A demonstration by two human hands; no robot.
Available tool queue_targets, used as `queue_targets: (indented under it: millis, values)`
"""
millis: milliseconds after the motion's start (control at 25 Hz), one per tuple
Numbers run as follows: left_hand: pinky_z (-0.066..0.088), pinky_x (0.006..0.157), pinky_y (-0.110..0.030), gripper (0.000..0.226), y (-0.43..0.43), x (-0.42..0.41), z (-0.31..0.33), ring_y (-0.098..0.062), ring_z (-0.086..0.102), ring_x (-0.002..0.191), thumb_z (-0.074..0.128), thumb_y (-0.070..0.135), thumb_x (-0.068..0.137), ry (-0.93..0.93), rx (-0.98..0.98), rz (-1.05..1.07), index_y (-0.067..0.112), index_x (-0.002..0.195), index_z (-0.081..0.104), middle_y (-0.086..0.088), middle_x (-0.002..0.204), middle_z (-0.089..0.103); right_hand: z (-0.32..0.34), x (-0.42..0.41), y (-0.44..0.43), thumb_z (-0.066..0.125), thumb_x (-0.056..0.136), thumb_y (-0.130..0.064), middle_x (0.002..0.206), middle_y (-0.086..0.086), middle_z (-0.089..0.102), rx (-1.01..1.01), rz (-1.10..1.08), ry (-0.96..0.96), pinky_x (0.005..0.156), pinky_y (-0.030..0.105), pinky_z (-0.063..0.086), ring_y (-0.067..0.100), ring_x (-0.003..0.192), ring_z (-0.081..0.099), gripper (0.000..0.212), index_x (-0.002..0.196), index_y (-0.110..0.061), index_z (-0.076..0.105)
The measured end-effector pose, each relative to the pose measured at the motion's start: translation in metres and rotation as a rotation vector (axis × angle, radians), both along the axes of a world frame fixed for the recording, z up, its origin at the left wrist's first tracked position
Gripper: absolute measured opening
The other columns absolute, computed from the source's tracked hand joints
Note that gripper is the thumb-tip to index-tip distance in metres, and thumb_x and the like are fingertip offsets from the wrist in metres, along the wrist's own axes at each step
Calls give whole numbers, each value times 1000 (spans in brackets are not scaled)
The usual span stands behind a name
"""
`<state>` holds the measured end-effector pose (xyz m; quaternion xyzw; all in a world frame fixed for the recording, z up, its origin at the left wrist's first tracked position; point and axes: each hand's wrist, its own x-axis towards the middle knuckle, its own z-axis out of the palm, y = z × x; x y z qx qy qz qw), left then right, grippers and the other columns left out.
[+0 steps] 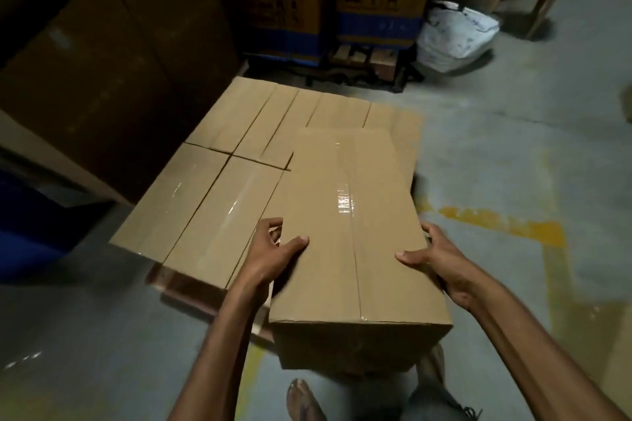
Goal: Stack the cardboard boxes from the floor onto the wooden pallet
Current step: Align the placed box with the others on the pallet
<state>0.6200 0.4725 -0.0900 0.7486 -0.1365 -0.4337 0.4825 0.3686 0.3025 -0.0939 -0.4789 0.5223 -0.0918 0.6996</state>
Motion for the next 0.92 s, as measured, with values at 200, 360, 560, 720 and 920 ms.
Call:
queue_targets:
  millis: [200,360,560,720,920]
  values:
    - [45,114,-48,77,24,-22,-36,-21,52,138,88,48,67,22,21,-155,42,132,47,5,149,53,-36,-42,63,76,84,6,128,6,63,29,-173,31,85,40,59,28,111,67,84,151,-23,35]
    - [33,115,-29,69,27,-62,-62,-15,38,145,80,23,89,-30,22,-253,21,146,42,2,151,46,-73,-84,87,77,83,5,134,8,60,40,-235,43,90,43,57,30,116,64,86,151,-25,34]
    - [31,113,-30,71,25,-94,-100,-20,33,150,75,24,93,-50,14,-346,25,151,34,0,160,39,-110,-114,102,81,76,5,140,11,55,36,-299,48,86,40,54,30,119,61,93,151,-24,34]
    - [29,120,-34,67,4,-77,-135,-13,29,150,72,20,95,2,-36,-336,29,151,35,4,161,36,-130,-101,93,86,64,-4,135,5,59,-4,-335,53,86,37,53,26,118,62,105,153,-25,34]
    - [28,120,-31,63,-27,-23,-166,-8,32,145,67,12,98,-7,-64,-339,22,152,36,8,156,38,-162,-49,58,76,83,8,135,-1,57,-91,-315,35,81,26,51,13,113,60,92,154,-24,27]
